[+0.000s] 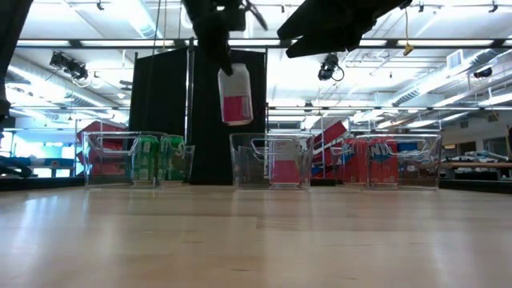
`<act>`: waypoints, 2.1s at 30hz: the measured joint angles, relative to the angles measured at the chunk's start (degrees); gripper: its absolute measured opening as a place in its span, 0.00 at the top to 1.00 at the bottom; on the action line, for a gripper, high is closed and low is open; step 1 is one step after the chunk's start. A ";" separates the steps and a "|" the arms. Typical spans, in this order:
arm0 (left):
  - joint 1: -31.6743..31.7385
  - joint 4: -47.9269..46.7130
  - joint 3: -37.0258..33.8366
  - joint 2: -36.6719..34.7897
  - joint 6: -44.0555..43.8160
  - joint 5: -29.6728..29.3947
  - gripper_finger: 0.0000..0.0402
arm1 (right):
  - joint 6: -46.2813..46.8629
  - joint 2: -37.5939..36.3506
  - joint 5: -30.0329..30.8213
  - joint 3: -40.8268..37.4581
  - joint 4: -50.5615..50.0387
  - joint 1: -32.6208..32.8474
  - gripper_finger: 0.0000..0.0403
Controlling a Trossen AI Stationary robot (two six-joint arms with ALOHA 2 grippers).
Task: Sort soda cans
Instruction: Put the pink-white soda can into the middle transparent bin
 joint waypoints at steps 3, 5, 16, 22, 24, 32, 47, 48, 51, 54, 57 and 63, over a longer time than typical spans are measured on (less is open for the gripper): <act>3.94 4.43 -0.79 0.00 4.40 2.63 0.37 | 0.00 0.00 -0.02 0.00 -0.02 0.00 0.24; 6.26 6.37 -1.39 0.04 7.34 3.77 0.37 | 0.00 0.00 -0.02 0.00 -0.02 0.00 0.24; 12.53 9.36 -1.73 7.31 17.54 3.46 0.37 | -0.97 0.00 -0.21 0.02 -0.28 -0.55 0.25; 13.01 12.88 -0.84 11.36 21.81 3.75 0.37 | -1.05 0.00 -1.49 0.00 -0.24 -1.54 0.25; 13.21 11.24 0.54 12.70 21.94 4.51 0.37 | -1.21 0.00 -1.51 0.00 -0.22 -1.92 0.25; 13.64 10.99 5.06 17.67 24.08 3.97 0.37 | -1.53 0.00 -3.63 0.00 0.04 -3.72 0.25; 14.70 11.19 5.84 22.21 24.34 3.77 0.35 | -1.53 0.00 -4.76 0.01 0.15 -4.17 0.26; 14.70 11.22 5.84 22.23 24.00 3.70 0.33 | -1.53 0.00 -4.75 0.00 0.15 -4.17 0.26; 14.70 11.46 5.84 22.23 22.68 3.77 0.28 | -1.51 0.00 -4.76 0.00 0.15 -4.17 0.26; 14.72 11.61 5.84 22.23 21.74 4.17 0.27 | -1.45 0.00 -4.76 0.00 0.17 -4.17 0.26; 14.72 11.75 5.84 22.23 21.72 4.19 0.27 | -1.16 0.00 -4.76 0.00 0.17 -4.17 0.26; 14.72 11.55 5.83 22.23 20.35 4.18 0.26 | -1.09 0.00 -4.78 0.02 0.17 -4.17 0.26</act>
